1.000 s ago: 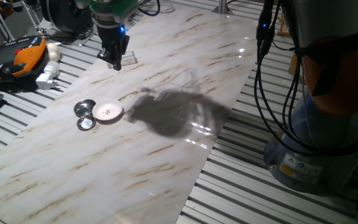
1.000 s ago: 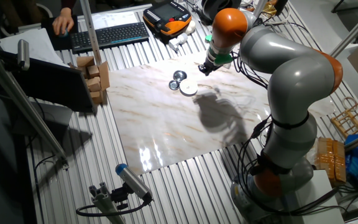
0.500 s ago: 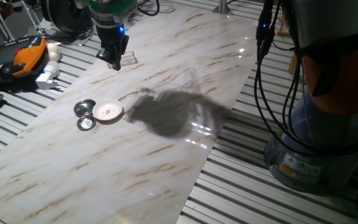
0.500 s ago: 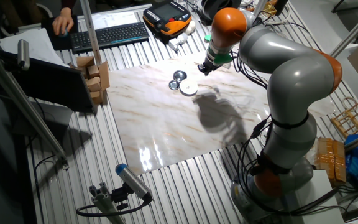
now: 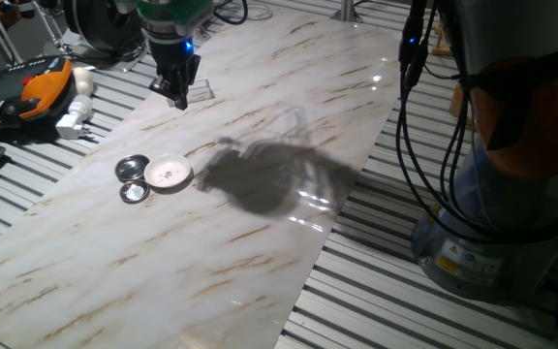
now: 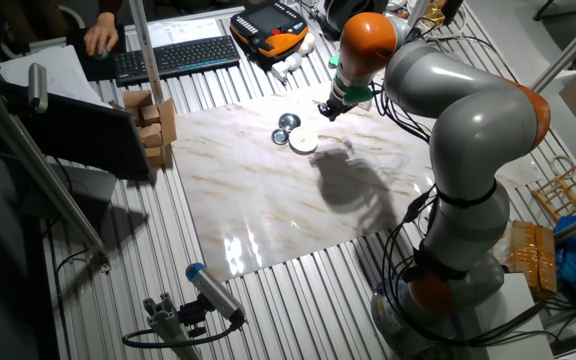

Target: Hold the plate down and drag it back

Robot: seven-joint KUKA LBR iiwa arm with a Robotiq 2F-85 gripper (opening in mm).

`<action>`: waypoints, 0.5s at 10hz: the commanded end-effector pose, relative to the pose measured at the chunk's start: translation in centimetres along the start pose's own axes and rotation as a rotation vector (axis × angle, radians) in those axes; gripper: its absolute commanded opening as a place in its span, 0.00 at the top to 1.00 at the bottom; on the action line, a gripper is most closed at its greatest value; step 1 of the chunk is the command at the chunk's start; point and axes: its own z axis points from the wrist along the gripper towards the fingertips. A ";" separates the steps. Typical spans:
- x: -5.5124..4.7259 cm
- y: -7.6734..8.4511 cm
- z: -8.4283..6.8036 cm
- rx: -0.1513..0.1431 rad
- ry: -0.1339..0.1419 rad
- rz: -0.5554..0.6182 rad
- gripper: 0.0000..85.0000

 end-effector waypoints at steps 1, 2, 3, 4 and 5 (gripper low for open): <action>0.0 0.0 0.0 0.002 0.000 0.000 1.00; 0.0 0.0 0.0 0.002 0.000 0.000 1.00; 0.0 0.0 0.0 0.000 0.000 0.000 1.00; 0.0 0.0 0.1 0.001 -0.001 0.000 1.00; 0.0 0.0 0.1 0.001 -0.001 0.000 1.00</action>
